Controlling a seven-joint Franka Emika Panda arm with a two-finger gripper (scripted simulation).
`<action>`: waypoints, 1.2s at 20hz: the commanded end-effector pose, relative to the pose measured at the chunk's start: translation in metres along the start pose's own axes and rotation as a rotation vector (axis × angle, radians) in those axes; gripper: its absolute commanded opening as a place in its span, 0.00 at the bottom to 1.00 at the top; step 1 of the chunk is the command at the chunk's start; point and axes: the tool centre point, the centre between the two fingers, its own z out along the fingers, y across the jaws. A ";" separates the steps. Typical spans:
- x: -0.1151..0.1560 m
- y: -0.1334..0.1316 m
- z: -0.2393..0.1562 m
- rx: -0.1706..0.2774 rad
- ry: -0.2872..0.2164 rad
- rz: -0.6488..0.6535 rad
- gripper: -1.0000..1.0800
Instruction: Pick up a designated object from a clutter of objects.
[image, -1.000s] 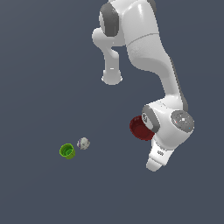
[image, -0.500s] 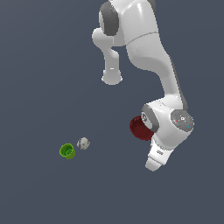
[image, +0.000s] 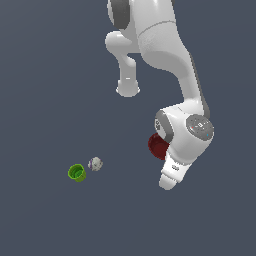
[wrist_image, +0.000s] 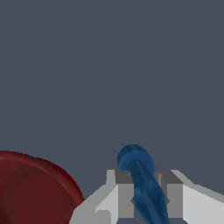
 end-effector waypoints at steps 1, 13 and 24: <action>-0.014 0.004 -0.014 -0.002 0.000 0.001 0.00; -0.115 0.029 -0.110 -0.002 0.000 0.001 0.00; -0.216 0.055 -0.209 0.000 0.004 0.000 0.00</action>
